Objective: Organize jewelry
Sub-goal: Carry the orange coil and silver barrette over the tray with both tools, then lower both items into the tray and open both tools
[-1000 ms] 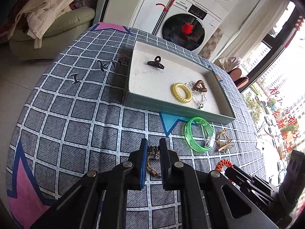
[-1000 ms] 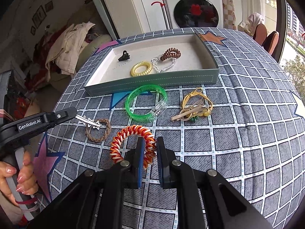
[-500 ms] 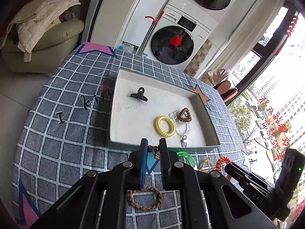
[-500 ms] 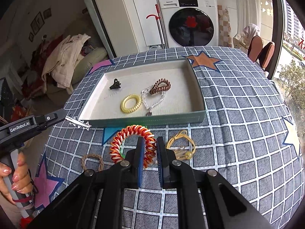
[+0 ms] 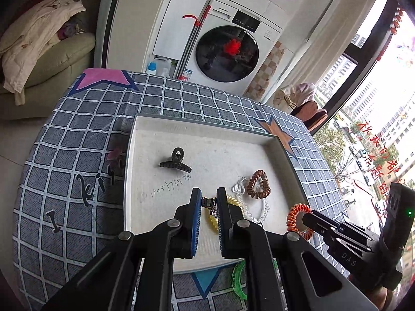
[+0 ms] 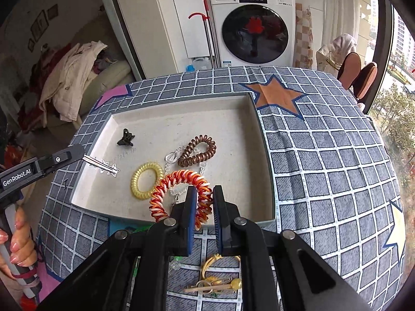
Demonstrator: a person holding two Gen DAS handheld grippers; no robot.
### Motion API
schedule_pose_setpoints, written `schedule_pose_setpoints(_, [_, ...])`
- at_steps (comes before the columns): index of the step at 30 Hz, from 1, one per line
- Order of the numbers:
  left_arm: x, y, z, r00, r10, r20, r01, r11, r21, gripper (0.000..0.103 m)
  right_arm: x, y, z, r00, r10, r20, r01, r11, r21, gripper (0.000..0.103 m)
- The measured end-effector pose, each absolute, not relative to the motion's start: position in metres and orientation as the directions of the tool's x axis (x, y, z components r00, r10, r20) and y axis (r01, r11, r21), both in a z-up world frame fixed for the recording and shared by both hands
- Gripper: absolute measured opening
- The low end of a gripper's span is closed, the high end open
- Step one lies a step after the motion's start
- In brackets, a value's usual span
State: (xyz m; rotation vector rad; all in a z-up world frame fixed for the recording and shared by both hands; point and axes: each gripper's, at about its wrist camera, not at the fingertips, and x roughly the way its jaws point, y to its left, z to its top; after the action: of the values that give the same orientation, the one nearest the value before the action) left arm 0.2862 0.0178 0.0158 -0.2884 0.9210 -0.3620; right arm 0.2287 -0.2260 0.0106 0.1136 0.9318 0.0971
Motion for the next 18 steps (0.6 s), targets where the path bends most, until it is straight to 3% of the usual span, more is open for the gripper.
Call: schedule_pose_setpoints(18, [0.335,0.01,-0.021,0.513,-0.346,-0.785,0.161,0.938,-0.308,0.032,0.288,-0.24,-0.031,0.525,0.065,-0.849,0.051,0.993,0.107,0.014])
